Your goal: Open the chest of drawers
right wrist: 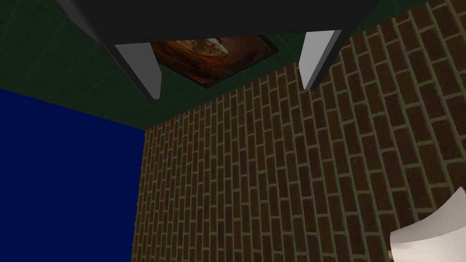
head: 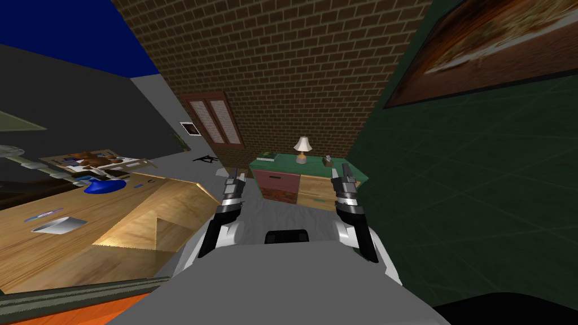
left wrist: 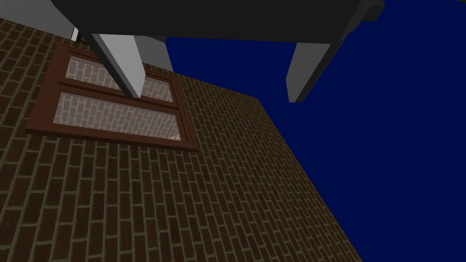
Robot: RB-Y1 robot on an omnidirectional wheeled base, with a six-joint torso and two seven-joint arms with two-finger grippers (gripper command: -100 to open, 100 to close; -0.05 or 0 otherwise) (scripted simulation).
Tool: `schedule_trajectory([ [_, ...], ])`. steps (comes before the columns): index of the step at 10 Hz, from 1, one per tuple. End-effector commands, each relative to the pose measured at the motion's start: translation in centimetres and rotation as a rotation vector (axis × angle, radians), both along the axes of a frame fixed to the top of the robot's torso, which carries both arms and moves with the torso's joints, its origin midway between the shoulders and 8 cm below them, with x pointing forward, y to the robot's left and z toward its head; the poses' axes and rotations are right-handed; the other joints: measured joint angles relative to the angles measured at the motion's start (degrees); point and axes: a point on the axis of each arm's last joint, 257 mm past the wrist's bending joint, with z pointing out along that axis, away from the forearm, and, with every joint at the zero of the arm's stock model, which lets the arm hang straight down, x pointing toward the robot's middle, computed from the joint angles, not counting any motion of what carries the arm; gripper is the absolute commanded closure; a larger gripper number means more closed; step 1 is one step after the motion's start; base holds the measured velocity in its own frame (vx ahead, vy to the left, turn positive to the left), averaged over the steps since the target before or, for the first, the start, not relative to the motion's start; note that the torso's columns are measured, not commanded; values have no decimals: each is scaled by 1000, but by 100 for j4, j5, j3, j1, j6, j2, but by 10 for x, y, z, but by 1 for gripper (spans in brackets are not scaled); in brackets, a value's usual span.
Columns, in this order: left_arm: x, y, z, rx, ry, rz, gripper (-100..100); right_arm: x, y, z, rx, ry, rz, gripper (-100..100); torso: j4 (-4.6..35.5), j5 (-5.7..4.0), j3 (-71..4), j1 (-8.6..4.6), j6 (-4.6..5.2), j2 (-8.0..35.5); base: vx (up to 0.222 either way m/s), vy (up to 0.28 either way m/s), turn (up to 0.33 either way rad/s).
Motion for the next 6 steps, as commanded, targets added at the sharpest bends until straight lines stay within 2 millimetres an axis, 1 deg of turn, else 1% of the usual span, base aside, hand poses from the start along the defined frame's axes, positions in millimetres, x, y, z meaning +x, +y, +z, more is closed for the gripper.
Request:
schedule_trajectory([
  [1, 0, 0, 0, 0, 0, 0, 0, 0, 0, 0, 0, 0, 0, 0, 235, 0, -467, 0, 0, 232, 0, 0, 0],
  [3, 0, 0, 0, 0, 0, 0, 0, 0, 0, 0, 0, 0, 0, 0, 1006, 0, -2014, 0, 0, 1003, 0, 0, 0],
  [6, 0, 0, 0, 0, 0, 0, 0, 0, 0, 0, 0, 0, 0, 0, 2268, 0, -4536, 0, 0, 2269, 0, 0, 0],
])
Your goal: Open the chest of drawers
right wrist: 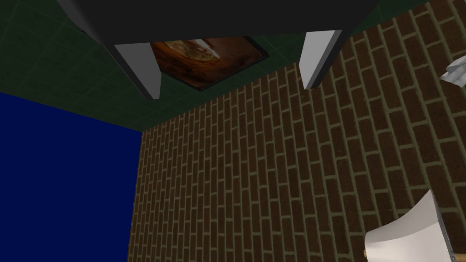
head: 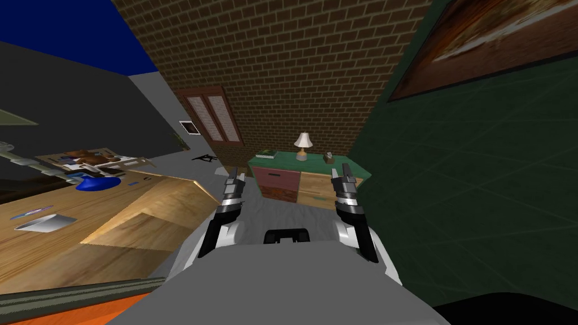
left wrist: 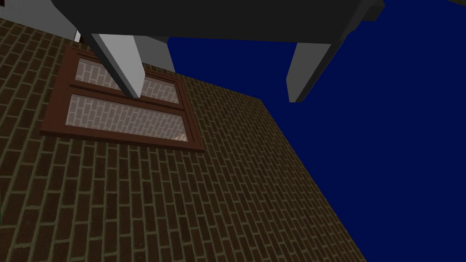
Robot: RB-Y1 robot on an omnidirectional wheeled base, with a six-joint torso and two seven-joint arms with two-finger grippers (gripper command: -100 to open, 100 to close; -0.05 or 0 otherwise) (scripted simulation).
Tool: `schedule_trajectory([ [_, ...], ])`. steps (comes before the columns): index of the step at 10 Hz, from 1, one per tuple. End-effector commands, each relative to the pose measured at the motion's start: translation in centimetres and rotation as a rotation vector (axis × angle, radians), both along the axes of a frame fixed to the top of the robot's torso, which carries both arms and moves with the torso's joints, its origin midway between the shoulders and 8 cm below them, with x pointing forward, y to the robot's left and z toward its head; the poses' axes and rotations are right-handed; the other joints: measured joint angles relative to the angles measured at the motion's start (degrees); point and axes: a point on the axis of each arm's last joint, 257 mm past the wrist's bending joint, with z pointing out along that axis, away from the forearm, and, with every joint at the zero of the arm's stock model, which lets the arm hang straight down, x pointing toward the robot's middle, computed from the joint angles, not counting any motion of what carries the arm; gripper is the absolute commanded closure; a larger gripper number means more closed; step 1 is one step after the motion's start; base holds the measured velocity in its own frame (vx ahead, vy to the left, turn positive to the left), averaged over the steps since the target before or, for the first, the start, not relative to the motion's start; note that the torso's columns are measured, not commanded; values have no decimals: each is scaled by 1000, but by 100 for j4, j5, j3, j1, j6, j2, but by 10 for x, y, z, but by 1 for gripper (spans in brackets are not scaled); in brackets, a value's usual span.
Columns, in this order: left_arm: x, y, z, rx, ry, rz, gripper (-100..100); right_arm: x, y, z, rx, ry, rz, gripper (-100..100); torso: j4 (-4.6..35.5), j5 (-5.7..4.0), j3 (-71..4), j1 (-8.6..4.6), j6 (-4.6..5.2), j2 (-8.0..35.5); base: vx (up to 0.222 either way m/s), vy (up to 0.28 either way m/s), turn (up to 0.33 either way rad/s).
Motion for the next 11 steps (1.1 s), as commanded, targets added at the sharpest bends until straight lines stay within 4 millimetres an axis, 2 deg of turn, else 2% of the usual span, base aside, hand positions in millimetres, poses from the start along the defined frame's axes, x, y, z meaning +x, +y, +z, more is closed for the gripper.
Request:
schedule_trajectory([
  [1, 0, 0, 0, 0, 0, 0, 0, 0, 0, 0, 0, 0, 0, 0, 423, 0, -845, 0, 0, 424, 0, 0, 0],
  [3, 0, 0, 0, 0, 0, 0, 0, 0, 0, 0, 0, 0, 0, 0, 1269, 0, -2537, 0, 0, 1270, 0, 0, 0],
  [4, 0, 0, 0, 0, 0, 0, 0, 6, 4, -9, -40, 33, 7, -100, 1692, 0, -3383, 0, 0, 1693, 7, 12, 79],
  [6, 0, 0, 0, 0, 1, 0, 0, 18, 7, -30, -108, 106, 4, -100, 1936, 2, -3891, 8, -1, 1937, 9, 37, 157],
  [9, 0, 0, 0, 0, 1, 0, 0, 39, 6, -80, -239, 259, -30, -100, 1959, 1, -3920, 6, 0, 1959, 14, 61, 245],
  [10, 0, 0, 0, 0, 1, 0, 0, 40, 5, -82, -237, 269, -33, -100, 1960, 2, -3921, 6, -1, 1958, 21, 50, 101],
  [11, 0, 0, 0, 0, 1, 0, 0, 48, 2, -105, -287, 335, -53, -100, 1960, 0, -3921, -5, 3, 1959, 23, 48, 249],
])
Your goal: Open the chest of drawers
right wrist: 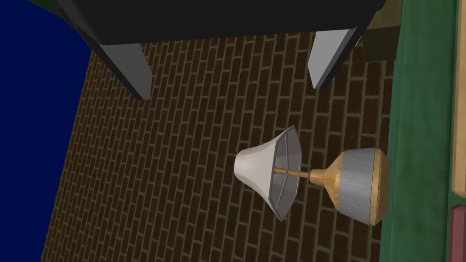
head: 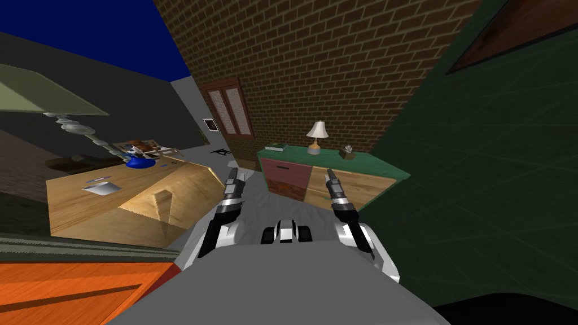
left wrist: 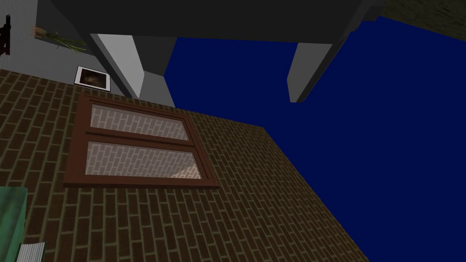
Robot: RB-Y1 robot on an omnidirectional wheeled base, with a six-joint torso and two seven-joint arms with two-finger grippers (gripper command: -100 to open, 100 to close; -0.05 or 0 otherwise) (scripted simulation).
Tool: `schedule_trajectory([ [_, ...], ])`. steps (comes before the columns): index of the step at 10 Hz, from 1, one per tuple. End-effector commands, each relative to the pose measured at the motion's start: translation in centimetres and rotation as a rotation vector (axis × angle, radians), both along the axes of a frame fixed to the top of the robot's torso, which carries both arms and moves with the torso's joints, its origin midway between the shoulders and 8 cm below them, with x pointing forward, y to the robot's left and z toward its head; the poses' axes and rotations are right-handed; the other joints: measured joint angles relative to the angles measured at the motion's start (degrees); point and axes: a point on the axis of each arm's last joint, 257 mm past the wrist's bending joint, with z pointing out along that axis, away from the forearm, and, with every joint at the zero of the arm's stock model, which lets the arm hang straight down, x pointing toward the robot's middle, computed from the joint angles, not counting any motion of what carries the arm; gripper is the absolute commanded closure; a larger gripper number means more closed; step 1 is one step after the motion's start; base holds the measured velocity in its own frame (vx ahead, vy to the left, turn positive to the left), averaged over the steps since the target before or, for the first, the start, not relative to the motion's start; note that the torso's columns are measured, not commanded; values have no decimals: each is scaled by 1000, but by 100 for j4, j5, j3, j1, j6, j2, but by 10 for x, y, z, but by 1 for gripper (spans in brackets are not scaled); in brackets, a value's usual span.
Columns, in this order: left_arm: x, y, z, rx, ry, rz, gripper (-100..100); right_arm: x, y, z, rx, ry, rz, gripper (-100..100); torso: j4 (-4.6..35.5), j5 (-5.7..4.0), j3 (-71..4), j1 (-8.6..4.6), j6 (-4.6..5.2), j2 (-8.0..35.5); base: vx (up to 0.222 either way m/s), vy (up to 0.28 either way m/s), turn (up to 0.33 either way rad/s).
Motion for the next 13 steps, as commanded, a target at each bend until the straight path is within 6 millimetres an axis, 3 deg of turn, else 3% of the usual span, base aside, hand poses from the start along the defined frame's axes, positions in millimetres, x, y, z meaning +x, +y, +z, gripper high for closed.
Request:
schedule_trajectory([
  [1, 0, 0, 0, 0, 0, 0, 0, 16, -9, -50, -115, 140, -46, -100, -1, -2, 0, -1, -6, -1, 33, 70, 394],
  [2, 0, 0, 0, 0, 0, 0, 0, 16, -10, -52, -117, 148, -50, -100, -1, 1, -1, 11, -4, -2, 27, 51, 92],
  [3, 0, 0, 0, 0, 0, 0, 0, 21, -13, -74, -179, 201, -67, -100, 1, 2, 1, 3, 2, 2, 24, 56, 207],
  [4, 0, 0, 0, 0, 0, 0, 0, 22, -16, -78, -176, 220, -77, -100, 1, 0, 2, 5, -5, 3, 23, 43, 147],
  [5, 0, 0, 0, 0, 0, 0, 0, 25, -21, -101, -242, 278, -97, -100, 1, 0, 2, 1, -1, 3, 27, 57, 258],
  [6, 0, 0, 0, 0, 0, 0, 0, 25, -24, -105, -240, 294, -105, -100, 0, 0, 0, 6, -6, 0, 25, 48, 143],
  [7, 0, 0, 0, 0, 0, 0, 0, 28, -31, -129, -310, 356, -129, -100, 0, 1, 0, 5, -1, 0, 30, 63, 232],
  [8, 0, 0, 0, 0, 0, 0, 0, 28, -33, -132, -309, 369, -135, -100, -1, 1, 0, 10, -5, -2, 33, 48, 174],
  [9, 0, 0, 0, 0, 0, 0, 0, 28, -43, -157, -382, 439, -163, -100, 0, 1, 0, 3, -1, 0, 34, 51, 340],
  [10, 0, 0, 0, 0, 0, 0, 0, 28, -45, -158, -381, 444, -167, -100, -1, -1, 0, 3, -6, -1, 28, 38, 123],
  [13, 0, 0, 0, 0, 0, 0, 0, 24, -69, -205, -536, 578, -222, -100, 0, 1, 1, 4, 0, 0, 38, 52, 250],
])
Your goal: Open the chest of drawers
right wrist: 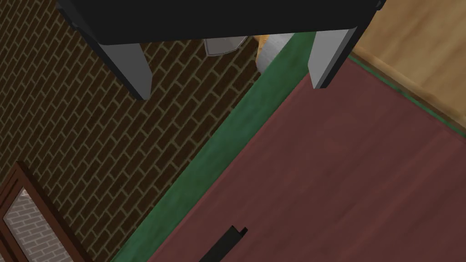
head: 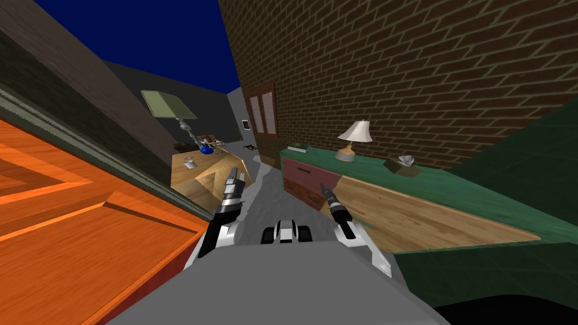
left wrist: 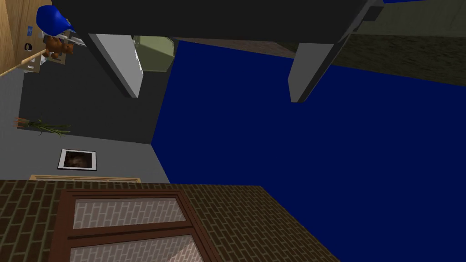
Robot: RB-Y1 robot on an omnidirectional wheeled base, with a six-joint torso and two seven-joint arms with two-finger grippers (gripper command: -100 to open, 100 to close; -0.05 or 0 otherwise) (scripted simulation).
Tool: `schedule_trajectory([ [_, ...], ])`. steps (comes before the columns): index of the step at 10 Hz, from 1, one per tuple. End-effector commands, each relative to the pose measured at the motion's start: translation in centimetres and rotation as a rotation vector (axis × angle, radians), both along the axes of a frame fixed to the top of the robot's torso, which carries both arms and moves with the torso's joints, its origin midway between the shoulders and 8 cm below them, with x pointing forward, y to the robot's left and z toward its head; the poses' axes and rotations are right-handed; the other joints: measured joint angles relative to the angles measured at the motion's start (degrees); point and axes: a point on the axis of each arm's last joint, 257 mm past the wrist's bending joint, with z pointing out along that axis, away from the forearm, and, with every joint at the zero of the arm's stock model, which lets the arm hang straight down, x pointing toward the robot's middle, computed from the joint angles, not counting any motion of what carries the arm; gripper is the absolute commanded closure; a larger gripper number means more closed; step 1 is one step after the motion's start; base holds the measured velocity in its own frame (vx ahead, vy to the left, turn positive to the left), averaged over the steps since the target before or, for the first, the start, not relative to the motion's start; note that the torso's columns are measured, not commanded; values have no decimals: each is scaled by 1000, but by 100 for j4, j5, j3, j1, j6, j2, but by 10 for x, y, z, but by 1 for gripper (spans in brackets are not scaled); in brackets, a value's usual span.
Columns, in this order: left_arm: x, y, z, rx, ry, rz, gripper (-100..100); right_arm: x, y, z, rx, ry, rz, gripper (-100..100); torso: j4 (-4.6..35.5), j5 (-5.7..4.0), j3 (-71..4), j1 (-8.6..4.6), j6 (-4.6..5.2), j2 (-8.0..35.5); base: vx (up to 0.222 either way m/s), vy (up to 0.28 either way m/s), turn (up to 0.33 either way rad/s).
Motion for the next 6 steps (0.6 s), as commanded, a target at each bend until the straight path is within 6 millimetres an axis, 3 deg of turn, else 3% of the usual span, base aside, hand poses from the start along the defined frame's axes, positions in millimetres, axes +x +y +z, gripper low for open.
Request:
schedule_trajectory([
  [1, 0, 0, 0, 0, 0, 0, 0, -3, -18, -32, -94, 95, -41, -100, -1, 0, -3, 7, -8, -5, 38, 47, 126],
  [2, 0, 0, 0, 0, 0, 0, 0, -7, -30, -52, -176, 155, -56, -100, 0, 1, -1, -2, 2, 1, 39, 58, 261],
  [3, 0, 0, 0, 0, 0, 0, 0, -8, -34, -55, -177, 169, -71, -100, 1, 0, 1, 3, -6, 2, 33, 44, 144],
  [6, 0, 0, 0, 0, 0, 0, 0, -20, -66, -91, -344, 299, -119, -100, 0, -1, 0, -3, 1, 0, 44, 41, 243],
])
